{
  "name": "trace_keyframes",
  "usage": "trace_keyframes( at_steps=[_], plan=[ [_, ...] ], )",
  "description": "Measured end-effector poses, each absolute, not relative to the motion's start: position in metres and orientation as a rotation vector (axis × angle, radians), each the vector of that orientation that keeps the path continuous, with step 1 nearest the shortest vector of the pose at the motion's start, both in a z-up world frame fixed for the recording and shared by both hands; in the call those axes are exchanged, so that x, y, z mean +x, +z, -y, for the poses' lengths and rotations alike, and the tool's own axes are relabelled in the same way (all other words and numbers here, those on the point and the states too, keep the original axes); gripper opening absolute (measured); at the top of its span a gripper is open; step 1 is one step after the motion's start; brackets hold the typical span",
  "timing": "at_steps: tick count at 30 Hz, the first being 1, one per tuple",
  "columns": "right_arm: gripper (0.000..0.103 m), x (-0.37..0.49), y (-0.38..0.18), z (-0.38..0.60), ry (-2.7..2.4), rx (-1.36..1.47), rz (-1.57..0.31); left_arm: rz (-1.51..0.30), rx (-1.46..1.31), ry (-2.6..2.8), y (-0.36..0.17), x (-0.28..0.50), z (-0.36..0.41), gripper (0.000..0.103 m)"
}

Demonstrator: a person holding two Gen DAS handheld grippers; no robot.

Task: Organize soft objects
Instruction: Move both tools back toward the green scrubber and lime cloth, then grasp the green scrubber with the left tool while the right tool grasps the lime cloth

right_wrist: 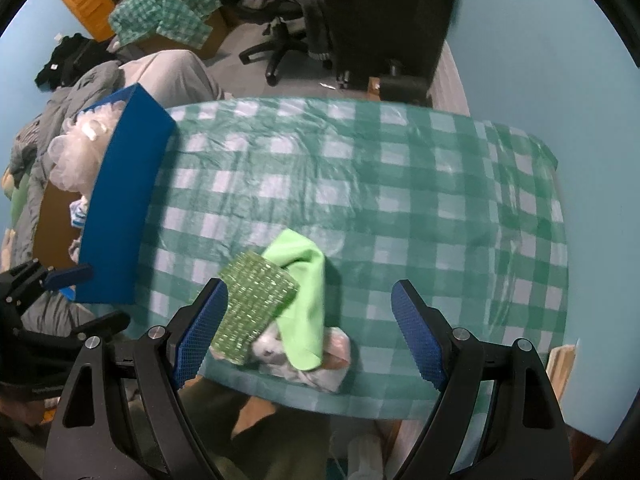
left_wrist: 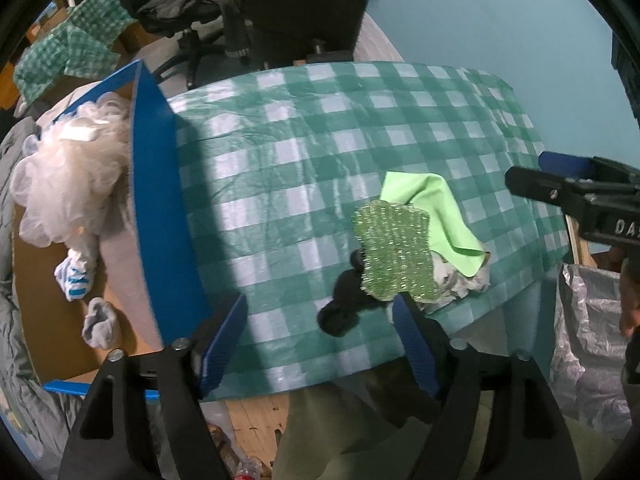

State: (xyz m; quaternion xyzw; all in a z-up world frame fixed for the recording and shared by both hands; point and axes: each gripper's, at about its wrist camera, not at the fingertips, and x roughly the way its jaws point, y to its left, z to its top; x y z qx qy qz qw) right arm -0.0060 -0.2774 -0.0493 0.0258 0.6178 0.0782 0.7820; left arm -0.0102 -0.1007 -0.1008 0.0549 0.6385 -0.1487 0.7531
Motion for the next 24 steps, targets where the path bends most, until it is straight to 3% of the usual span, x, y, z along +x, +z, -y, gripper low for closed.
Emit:
trace_keyframes(
  at_steps=[24],
  plan=[
    [0.083, -0.025, -0.110, 0.308, 0.144, 0.103, -1.408, -1.543, 0.129, -0.394, -0.153, 0.004, 0.168, 0.081]
  ],
)
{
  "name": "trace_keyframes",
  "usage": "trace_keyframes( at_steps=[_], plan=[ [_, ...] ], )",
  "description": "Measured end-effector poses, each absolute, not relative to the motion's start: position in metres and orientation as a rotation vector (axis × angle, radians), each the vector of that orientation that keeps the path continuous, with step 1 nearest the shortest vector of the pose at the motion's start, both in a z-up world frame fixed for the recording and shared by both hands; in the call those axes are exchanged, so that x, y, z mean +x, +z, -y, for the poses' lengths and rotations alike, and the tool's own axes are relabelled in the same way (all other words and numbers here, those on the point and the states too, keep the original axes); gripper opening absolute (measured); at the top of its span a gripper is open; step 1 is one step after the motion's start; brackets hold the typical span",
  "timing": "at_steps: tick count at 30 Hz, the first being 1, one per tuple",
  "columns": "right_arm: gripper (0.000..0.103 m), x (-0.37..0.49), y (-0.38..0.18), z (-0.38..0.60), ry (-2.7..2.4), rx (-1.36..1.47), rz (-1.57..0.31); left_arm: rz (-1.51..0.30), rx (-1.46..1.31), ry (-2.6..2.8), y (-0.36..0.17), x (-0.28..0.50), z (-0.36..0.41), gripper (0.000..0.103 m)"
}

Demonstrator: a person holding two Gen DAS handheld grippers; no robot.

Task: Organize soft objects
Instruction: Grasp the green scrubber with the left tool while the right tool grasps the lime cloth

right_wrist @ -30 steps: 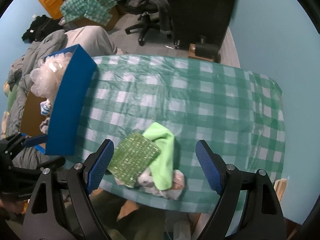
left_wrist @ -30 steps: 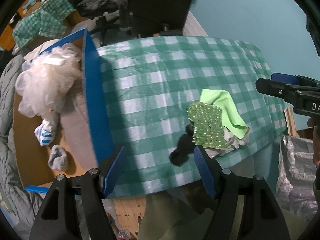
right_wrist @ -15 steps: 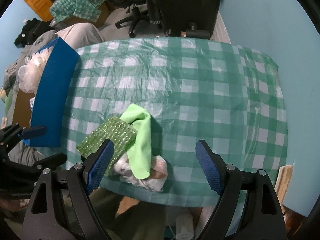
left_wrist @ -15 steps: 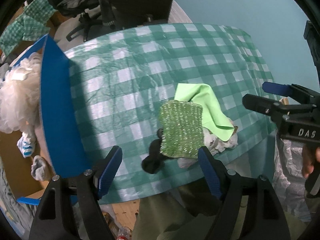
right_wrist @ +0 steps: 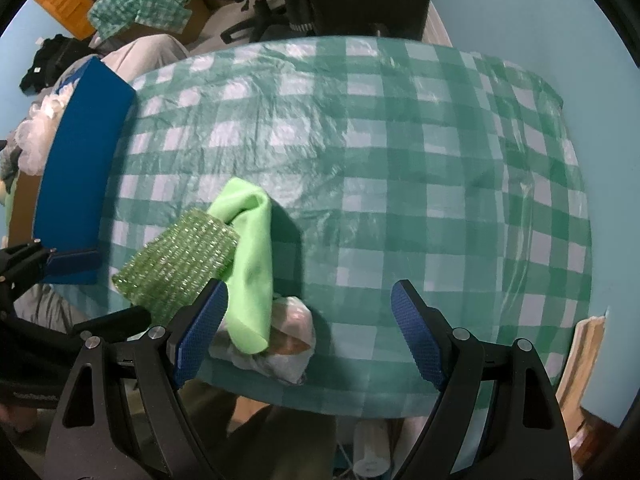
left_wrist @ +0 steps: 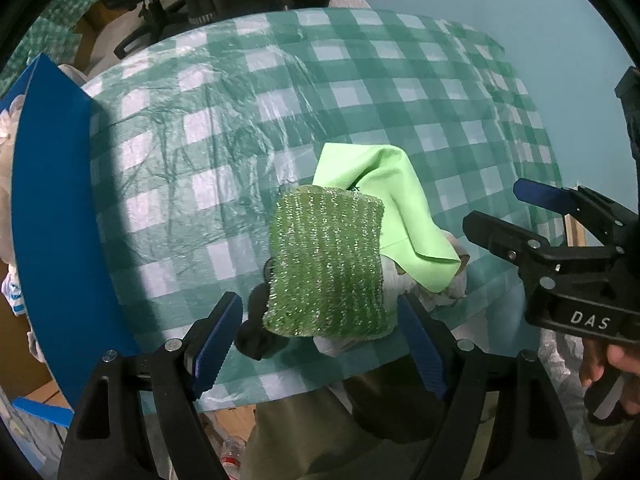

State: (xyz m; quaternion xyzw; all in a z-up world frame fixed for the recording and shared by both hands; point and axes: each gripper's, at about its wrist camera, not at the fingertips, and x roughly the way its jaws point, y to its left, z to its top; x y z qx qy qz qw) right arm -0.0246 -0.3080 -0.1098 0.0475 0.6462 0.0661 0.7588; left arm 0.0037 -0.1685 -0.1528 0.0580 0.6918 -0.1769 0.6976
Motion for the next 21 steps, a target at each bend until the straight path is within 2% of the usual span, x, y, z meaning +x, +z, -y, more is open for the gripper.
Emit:
trace_keyframes(
  at_steps=[17, 19, 21],
  plan=[
    [0.083, -0.027, -0.124, 0.303, 0.148, 0.122, -1.433, -1.589, 0.190, -0.413, -0.189, 0.004, 0.191, 0.081],
    [0.083, -0.027, -0.125, 0.302, 0.152, 0.122, -1.435, -1.576, 0.187, -0.410, -0.188, 0.003, 0.191, 0.076],
    [0.083, -0.027, -0.126, 0.300, 0.154, 0.118, -1.439, -1.563, 0.200, -0.395, -0.188, 0.006, 0.189, 0.066]
  ],
)
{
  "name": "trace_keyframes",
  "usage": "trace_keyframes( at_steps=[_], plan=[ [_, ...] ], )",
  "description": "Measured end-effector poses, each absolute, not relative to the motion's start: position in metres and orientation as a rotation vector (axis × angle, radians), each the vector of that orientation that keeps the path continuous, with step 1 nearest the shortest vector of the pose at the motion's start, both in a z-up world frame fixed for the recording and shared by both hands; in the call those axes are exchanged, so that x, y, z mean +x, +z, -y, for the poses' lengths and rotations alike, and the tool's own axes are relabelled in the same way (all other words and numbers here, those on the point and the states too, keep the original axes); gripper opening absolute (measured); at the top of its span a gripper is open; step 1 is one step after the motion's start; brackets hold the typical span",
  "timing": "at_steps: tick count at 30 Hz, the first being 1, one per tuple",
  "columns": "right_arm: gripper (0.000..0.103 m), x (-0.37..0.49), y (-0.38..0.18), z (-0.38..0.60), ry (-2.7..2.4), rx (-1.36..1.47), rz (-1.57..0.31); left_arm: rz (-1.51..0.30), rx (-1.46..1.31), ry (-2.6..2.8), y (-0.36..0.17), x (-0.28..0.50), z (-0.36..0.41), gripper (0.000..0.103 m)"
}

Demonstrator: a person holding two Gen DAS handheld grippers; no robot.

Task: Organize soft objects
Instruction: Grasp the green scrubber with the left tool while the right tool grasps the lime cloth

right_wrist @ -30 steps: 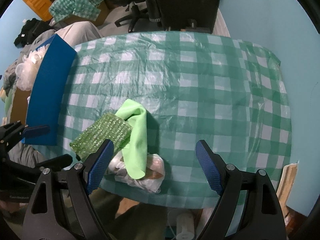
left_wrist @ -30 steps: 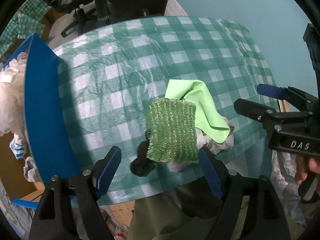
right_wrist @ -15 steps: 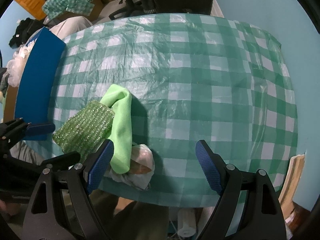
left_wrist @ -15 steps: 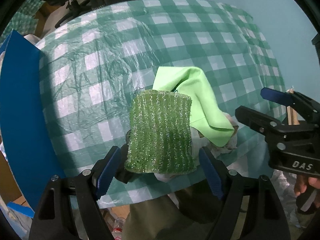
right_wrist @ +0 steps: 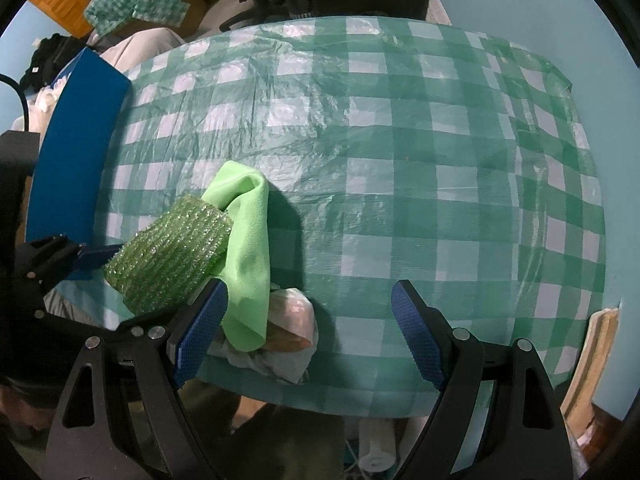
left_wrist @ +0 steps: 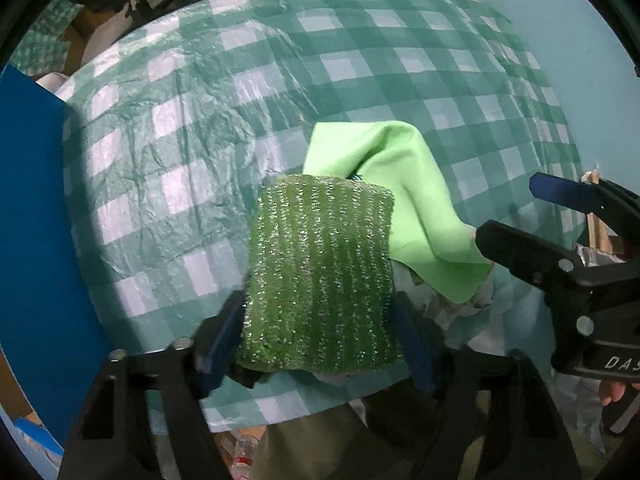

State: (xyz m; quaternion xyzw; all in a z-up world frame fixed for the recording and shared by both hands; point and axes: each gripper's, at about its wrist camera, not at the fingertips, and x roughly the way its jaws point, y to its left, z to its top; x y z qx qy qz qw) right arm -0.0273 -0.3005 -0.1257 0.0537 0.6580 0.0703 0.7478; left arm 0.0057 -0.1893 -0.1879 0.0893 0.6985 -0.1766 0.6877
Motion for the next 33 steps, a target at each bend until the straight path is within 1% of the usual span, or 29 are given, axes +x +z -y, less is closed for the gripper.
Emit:
trace_keyframes(
  at_steps=[1, 3, 4, 6, 7, 9, 11, 15, 30, 31, 33],
  plan=[
    [0.083, -0.027, -0.126, 0.299, 0.154, 0.116, -1.440, -1.561, 0.203, -0.389, -0.188, 0.007, 0.188, 0.064],
    [0.083, -0.027, -0.128, 0.298, 0.156, 0.114, -1.444, -1.555, 0.188, -0.385, -0.188, 0.009, 0.183, 0.053],
    [0.083, -0.027, -0.128, 0.297, 0.157, 0.112, -1.446, -1.555, 0.172, -0.383, -0.188, 0.010, 0.180, 0.050],
    [0.083, -0.026, -0.129, 0.296, 0.160, 0.108, -1.447, -1.562, 0.147, -0.382, -0.188, 0.012, 0.173, 0.039],
    [0.083, -0.025, -0.129, 0.295, 0.161, 0.105, -1.448, -1.562, 0.133, -0.381, -0.187, 0.014, 0.170, 0.037],
    [0.083, -0.023, -0.131, 0.292, 0.168, 0.099, -1.451, -1.555, 0.096, -0.383, -0.185, 0.015, 0.164, 0.030],
    [0.083, -0.021, -0.132, 0.289, 0.178, 0.094, -1.451, -1.547, 0.079, -0.387, -0.183, 0.015, 0.158, 0.027],
    [0.083, -0.014, -0.139, 0.279, 0.201, 0.065, -1.458, -1.525, 0.054, -0.380, -0.180, 0.015, 0.145, 0.024],
    [0.083, 0.011, -0.165, 0.247, 0.267, -0.024, -1.449, -1.484, -0.043, -0.313, -0.162, 0.021, 0.109, 0.024],
    [0.083, 0.012, -0.166, 0.243, 0.269, -0.028, -1.448, -1.483, -0.048, -0.309, -0.162, 0.021, 0.108, 0.024],
    [0.076, 0.013, -0.168, 0.238, 0.276, -0.041, -1.447, -1.481, -0.055, -0.302, -0.160, 0.021, 0.101, 0.024]
  ],
)
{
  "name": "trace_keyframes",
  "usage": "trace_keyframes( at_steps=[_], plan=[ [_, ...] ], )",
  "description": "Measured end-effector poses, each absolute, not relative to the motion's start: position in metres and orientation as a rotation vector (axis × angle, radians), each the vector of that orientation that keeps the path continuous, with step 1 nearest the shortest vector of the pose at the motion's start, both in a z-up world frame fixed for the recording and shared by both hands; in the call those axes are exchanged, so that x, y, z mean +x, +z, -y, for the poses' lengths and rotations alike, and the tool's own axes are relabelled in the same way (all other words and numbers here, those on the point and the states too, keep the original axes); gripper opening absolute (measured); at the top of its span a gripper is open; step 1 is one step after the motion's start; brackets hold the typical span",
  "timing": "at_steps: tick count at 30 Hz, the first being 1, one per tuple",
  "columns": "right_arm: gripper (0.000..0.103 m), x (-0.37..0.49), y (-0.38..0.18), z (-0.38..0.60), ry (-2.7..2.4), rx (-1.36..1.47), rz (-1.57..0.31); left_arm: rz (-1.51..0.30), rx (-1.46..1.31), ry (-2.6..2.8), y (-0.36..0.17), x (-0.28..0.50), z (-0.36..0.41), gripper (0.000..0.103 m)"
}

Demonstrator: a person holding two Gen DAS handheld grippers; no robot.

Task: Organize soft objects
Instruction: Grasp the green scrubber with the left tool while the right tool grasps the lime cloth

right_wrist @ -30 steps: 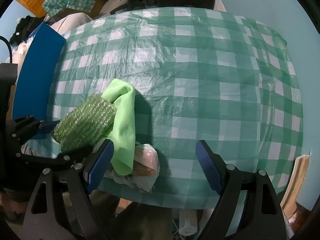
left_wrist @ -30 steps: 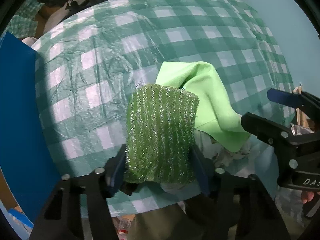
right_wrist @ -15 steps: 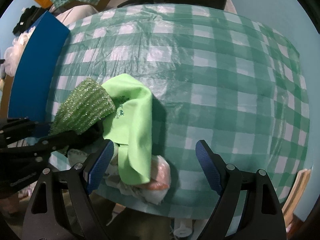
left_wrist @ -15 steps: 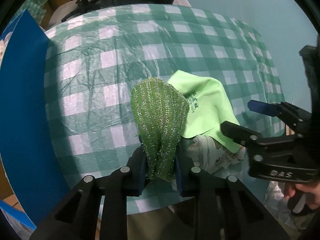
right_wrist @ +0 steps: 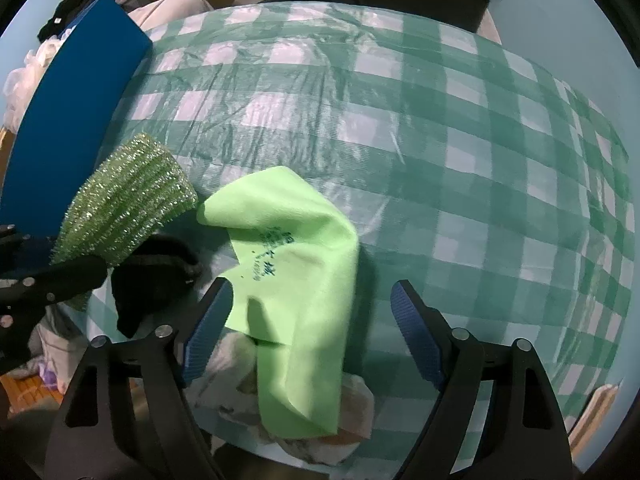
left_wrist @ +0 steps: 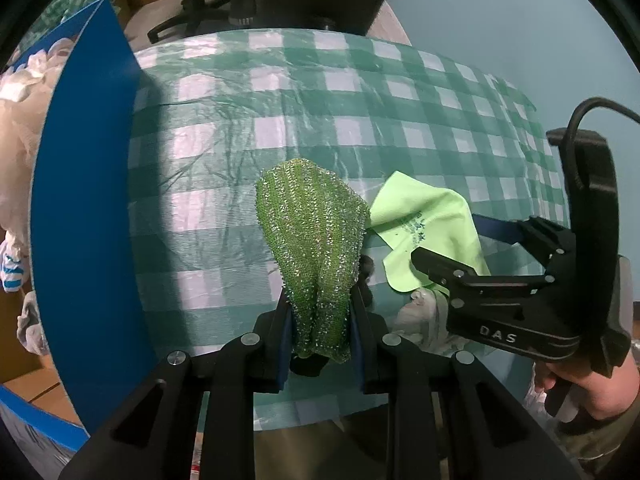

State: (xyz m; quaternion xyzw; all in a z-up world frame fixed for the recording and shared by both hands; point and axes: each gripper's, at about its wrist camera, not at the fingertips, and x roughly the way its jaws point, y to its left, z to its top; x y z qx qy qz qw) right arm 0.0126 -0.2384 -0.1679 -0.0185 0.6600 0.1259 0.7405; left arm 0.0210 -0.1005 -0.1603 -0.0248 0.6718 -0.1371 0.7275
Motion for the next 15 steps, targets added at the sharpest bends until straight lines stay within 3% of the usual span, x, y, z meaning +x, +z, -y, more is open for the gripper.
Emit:
trace_keyframes(
  at_steps=[3, 5, 8, 15],
  plan=[
    [0.052, 0.012, -0.172, 0.233, 0.278, -0.061, -1.458, -1.474, -0.060, -0.297, -0.157, 0.019, 0.095, 0.024],
    [0.023, 0.011, -0.174, 0.231, 0.287, -0.065, -1.465, -1.471, -0.060, -0.294, -0.156, 0.019, 0.093, 0.024],
    [0.012, 0.008, -0.172, 0.231, 0.301, -0.070, -1.450, -1.462, -0.058, -0.288, -0.153, 0.017, 0.089, 0.023],
    [0.009, 0.004, -0.155, 0.236, 0.290, -0.034, -1.404, -1.450, -0.039, -0.277, -0.151, 0.017, 0.092, 0.022]
  ],
)
